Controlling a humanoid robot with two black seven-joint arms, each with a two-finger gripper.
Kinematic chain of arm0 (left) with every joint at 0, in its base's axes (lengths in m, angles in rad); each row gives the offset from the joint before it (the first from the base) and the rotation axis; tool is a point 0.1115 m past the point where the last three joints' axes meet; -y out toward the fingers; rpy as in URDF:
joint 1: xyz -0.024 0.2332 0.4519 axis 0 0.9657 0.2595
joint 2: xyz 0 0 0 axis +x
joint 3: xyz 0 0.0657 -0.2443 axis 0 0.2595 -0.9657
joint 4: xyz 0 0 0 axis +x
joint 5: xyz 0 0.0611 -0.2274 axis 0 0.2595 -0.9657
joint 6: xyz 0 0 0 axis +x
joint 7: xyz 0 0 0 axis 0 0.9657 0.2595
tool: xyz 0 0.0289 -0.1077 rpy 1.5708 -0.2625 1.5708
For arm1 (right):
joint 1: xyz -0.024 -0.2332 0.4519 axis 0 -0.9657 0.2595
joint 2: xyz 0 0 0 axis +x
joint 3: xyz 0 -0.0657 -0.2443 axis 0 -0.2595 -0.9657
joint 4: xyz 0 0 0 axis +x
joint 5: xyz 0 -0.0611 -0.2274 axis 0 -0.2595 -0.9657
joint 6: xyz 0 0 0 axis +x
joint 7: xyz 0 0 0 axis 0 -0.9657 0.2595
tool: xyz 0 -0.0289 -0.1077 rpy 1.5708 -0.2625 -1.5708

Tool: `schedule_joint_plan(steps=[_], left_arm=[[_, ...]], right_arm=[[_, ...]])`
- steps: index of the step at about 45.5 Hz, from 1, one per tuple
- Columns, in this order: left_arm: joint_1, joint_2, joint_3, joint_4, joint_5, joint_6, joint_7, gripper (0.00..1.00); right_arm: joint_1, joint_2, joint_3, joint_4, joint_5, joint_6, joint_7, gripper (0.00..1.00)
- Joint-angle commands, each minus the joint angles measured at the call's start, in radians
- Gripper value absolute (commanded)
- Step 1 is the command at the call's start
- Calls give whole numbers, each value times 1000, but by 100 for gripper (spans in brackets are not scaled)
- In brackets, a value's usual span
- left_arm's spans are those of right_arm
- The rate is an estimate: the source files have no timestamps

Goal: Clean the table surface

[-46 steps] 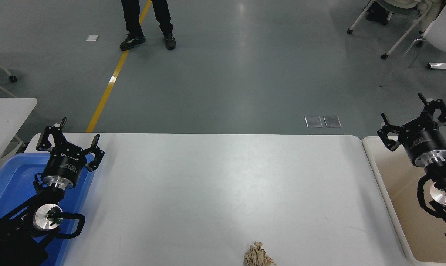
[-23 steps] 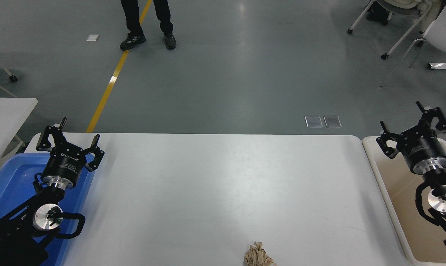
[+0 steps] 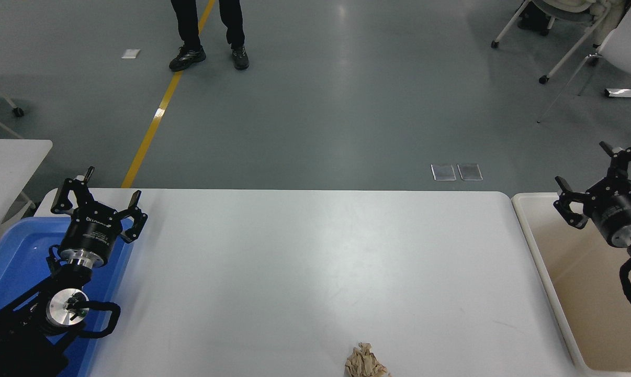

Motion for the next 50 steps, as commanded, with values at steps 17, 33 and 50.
schedule_joint_plan(steps=[17,33,50], left_arm=[[1,0,0,0,-1,0,0,99],[0,0,0,0,-1,0,0,99],[0,0,0,0,-1,0,0,99]], right_arm=[[497,-130,-709,22,-454,88,2,98],[669,-53,-745,36,-785,231,3,98],[821,244,-993,13,-896,226,2,98]])
